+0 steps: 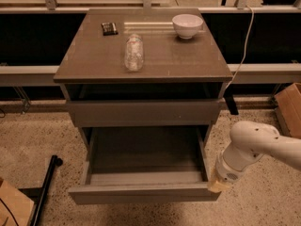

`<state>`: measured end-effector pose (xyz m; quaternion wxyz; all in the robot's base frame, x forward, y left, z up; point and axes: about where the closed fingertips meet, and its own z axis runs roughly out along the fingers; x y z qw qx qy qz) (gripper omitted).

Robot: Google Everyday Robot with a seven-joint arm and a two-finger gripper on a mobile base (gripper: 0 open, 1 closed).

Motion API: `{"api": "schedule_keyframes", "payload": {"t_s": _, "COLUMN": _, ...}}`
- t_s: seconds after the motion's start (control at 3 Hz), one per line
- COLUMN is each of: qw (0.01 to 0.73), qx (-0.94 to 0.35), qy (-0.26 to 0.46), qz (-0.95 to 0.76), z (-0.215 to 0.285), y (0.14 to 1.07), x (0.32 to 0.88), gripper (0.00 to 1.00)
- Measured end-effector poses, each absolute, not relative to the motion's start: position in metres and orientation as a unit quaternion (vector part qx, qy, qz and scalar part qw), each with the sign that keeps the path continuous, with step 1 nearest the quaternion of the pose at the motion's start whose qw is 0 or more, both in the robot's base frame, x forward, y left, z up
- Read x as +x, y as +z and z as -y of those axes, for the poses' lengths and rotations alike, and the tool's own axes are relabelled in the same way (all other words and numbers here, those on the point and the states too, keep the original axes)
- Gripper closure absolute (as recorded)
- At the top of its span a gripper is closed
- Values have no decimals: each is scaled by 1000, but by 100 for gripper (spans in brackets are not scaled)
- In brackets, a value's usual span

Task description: Close middle drawer

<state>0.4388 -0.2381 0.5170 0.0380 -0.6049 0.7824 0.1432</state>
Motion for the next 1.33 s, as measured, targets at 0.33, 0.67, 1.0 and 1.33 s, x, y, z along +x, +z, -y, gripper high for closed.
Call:
{"api": "schedule_keyframes", "payload": {"t_s": 0.33, "qw": -17, "qx": -592, "qy": 166, "qz": -788, "z": 240, "y": 460, "x": 415, "gripper": 100}}
{"api": "schedule_keyframes", "payload": {"t_s": 0.67, "qw": -42, "qx": -588, "qy": 187, "qz": -786, "z": 237, "y": 423, "x": 407, "gripper": 100}}
{"api": "schedule_keyframes", "payload": {"t_s": 1.0, "qw": -45, "qx": -589, "qy": 214, "qz": -778, "z": 227, "y": 393, "x": 411, "gripper": 100}}
{"api": "schedule_keyframes", "payload": {"t_s": 1.33, "qw": -44, "qx": -588, "qy": 214, "qz": -779, "z": 227, "y": 392, "x": 413, "gripper": 100}}
